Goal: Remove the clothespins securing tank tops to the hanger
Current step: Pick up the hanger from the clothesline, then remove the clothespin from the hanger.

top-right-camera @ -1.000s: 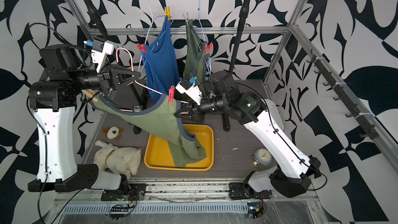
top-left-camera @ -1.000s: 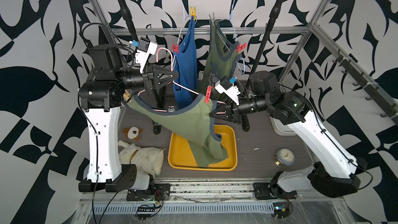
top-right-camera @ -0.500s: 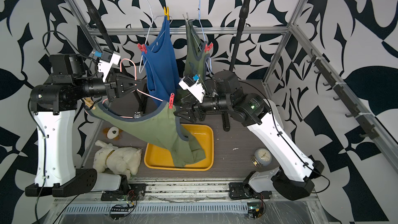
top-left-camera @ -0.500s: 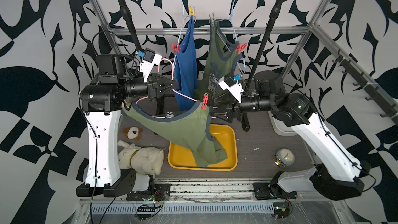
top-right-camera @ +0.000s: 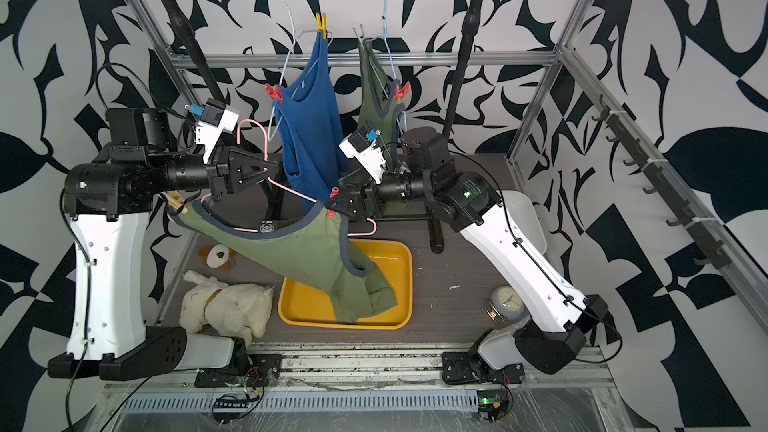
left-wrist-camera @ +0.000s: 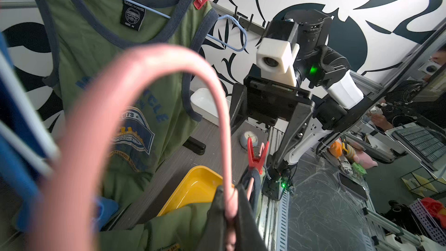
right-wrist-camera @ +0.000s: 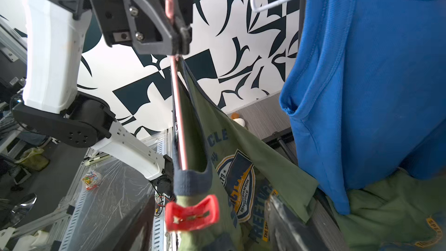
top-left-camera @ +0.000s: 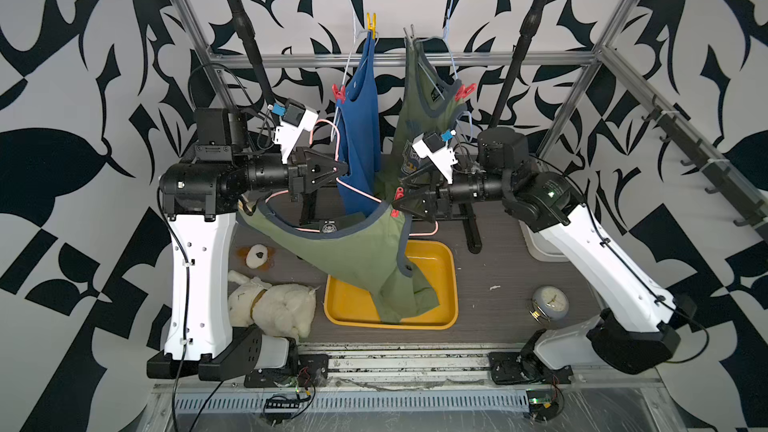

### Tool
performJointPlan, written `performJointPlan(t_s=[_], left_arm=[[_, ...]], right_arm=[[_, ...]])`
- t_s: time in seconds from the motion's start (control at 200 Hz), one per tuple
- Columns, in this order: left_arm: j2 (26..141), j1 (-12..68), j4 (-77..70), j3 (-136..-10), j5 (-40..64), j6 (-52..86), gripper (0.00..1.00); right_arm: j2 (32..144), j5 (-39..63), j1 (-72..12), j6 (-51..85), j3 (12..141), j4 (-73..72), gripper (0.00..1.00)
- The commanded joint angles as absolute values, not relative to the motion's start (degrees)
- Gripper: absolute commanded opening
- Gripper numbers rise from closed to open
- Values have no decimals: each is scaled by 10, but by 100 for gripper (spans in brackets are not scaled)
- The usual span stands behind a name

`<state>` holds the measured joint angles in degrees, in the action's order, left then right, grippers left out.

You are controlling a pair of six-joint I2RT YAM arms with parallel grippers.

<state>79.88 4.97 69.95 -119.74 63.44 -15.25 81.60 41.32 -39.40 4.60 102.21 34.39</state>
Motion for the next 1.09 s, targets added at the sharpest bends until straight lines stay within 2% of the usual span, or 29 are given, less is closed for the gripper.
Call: performJointPlan(t_s=[0.0, 0.185, 0.24, 0.3, 0.58, 0.705, 0.835, 1.09], left_arm=[[787, 54, 718, -1205, 653, -166, 0], [786, 54, 719, -1205, 651, -169, 0], [787, 54, 719, -1207, 651, -169, 0], [789, 54, 719, -1208, 650, -168, 0], [793, 54, 712, -1209, 650, -163, 0], [792, 55, 711, -1208, 650, -163, 0], [791, 54, 710, -1204, 650, -163, 0], [787, 54, 710, -1197, 651, -163, 0]], right_arm=[[806, 447, -388, 72, 1020, 283, 71], [804, 476, -386, 82, 1009, 267, 56], [802, 479, -386, 84, 1005, 266, 55], [799, 483, -385, 85, 1001, 266, 47], [788, 492, -385, 93, 981, 252, 47], [786, 490, -385, 94, 977, 249, 38], [784, 490, -385, 93, 976, 246, 22], [782, 491, -385, 99, 966, 230, 12]])
